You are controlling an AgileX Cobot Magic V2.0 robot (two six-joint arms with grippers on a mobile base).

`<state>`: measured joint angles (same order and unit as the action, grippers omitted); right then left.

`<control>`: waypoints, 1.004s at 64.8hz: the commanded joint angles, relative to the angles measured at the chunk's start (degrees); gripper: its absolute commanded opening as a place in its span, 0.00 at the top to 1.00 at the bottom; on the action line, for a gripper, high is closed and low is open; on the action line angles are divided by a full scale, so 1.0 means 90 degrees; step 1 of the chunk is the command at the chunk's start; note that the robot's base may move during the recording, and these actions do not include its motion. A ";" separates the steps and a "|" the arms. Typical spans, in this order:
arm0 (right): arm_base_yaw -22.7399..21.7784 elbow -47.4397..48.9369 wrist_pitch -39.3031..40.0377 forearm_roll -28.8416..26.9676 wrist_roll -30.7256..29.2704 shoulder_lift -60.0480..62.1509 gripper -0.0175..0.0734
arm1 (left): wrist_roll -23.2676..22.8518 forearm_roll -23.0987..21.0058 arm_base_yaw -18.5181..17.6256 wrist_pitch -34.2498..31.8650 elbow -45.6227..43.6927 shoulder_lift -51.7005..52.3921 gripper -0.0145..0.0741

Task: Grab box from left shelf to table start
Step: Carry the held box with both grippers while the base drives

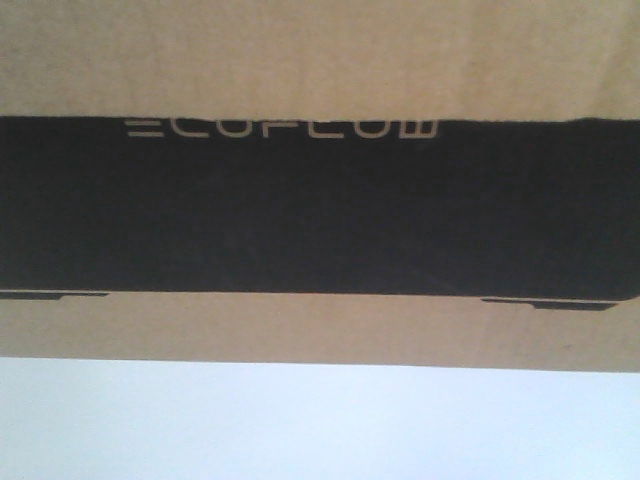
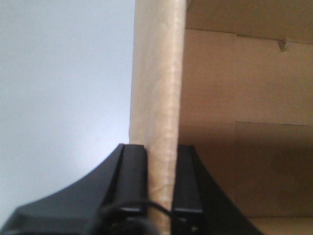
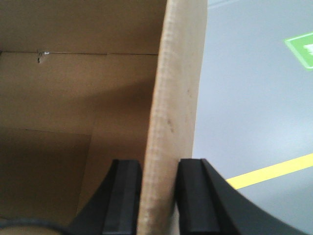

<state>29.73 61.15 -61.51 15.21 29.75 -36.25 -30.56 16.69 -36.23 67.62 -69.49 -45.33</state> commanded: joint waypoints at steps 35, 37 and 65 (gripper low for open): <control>0.0003 0.0219 0.0616 0.0349 -0.0055 -0.0040 0.75 | -0.0098 -0.0104 -0.0007 -0.1038 -0.0238 0.0128 0.95; 0.0003 0.0219 0.0623 0.0349 -0.0055 -0.0040 0.75 | -0.0098 -0.0121 -0.0007 -0.1023 -0.0238 0.0128 0.95; 0.0003 0.0219 0.0607 0.0349 -0.0055 -0.0040 0.75 | -0.0098 -0.0105 -0.0007 -0.1065 -0.0238 0.0105 0.95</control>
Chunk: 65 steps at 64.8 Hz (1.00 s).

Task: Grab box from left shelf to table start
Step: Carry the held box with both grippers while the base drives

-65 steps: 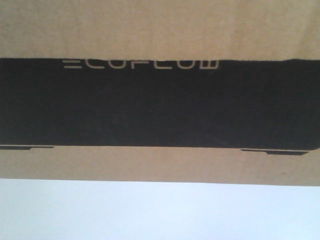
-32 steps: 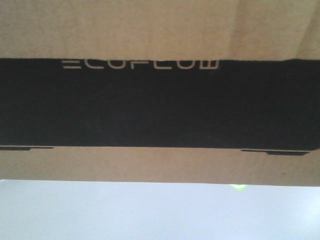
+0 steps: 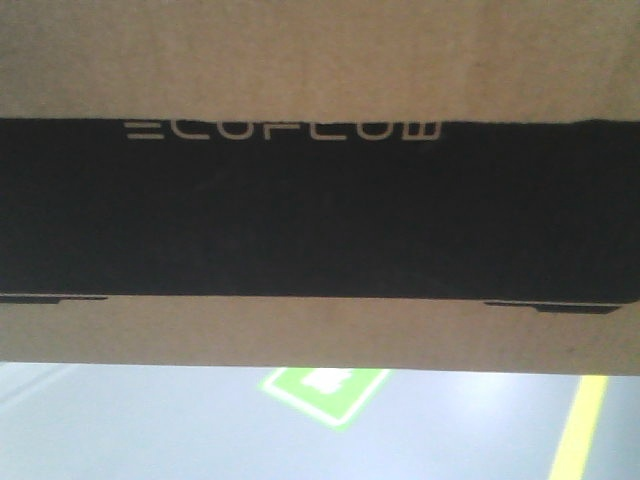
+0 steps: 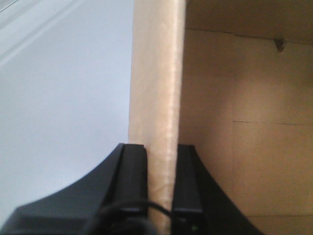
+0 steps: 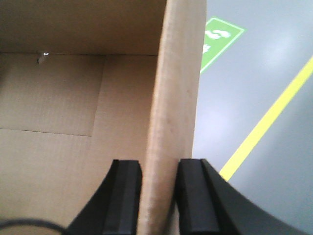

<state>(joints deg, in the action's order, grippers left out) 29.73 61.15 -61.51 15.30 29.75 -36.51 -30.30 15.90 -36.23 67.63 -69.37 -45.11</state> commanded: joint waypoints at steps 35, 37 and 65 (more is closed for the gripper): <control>0.0003 0.0219 0.0599 0.0339 -0.0055 -0.0012 0.75 | -0.0128 -0.0017 -0.0007 -0.1066 -0.0251 0.0050 0.95; 0.0003 0.0219 0.0605 0.0339 -0.0055 -0.0012 0.75 | -0.0128 -0.0017 -0.0007 -0.1066 -0.0251 0.0050 0.95; 0.0003 0.0219 0.0599 0.0339 -0.0055 -0.0012 0.75 | -0.0128 -0.0060 -0.0007 -0.1066 -0.0251 0.0037 0.95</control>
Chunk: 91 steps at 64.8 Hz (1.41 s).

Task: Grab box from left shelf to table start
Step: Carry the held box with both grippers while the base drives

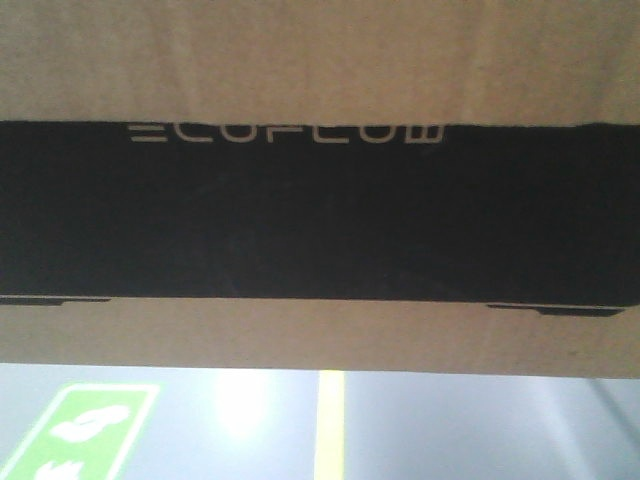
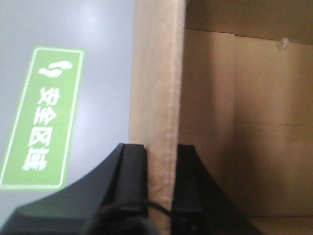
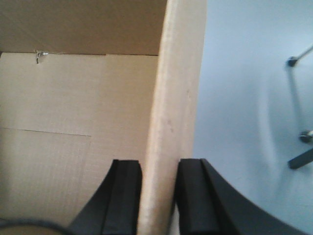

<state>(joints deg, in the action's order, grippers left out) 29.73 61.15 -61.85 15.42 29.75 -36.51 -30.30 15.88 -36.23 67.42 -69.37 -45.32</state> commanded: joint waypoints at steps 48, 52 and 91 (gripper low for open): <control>0.0003 0.0219 0.0636 0.0325 -0.0055 -0.0012 0.75 | -0.0128 -0.0058 -0.0007 -0.1043 -0.0251 0.0061 0.95; 0.0003 0.0219 0.0636 0.0325 -0.0055 -0.0012 0.75 | -0.0128 -0.0058 -0.0007 -0.1043 -0.0251 0.0061 0.95; 0.0003 0.0219 0.0636 0.0325 -0.0055 -0.0012 0.75 | -0.0128 -0.0058 -0.0007 -0.1043 -0.0251 0.0061 0.95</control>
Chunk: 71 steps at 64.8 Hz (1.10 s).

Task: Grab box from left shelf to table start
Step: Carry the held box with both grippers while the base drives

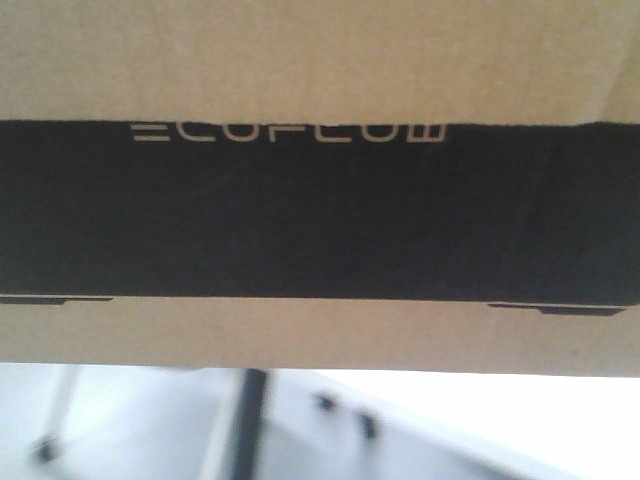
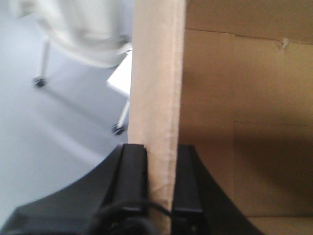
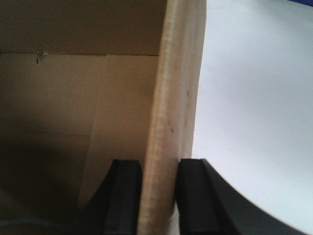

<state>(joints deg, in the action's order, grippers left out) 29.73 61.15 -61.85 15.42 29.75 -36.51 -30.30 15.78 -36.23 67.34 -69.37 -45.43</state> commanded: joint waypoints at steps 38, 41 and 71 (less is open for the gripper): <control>0.0003 0.0219 0.0636 0.0325 -0.0055 -0.0012 0.75 | -0.0128 -0.0047 -0.0007 -0.1034 -0.0251 0.0073 0.95; 0.0003 0.0219 0.0636 0.0325 -0.0055 -0.0012 0.75 | -0.0128 -0.0047 -0.0007 -0.1034 -0.0251 0.0073 0.95; 0.0003 0.0219 0.0636 0.0325 -0.0055 -0.0012 0.75 | -0.0128 -0.0283 -0.0007 -0.1010 -0.0251 0.0073 0.95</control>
<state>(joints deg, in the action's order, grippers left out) 29.73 61.15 -62.28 15.42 29.75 -36.51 -30.25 15.01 -36.23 67.31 -69.37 -45.43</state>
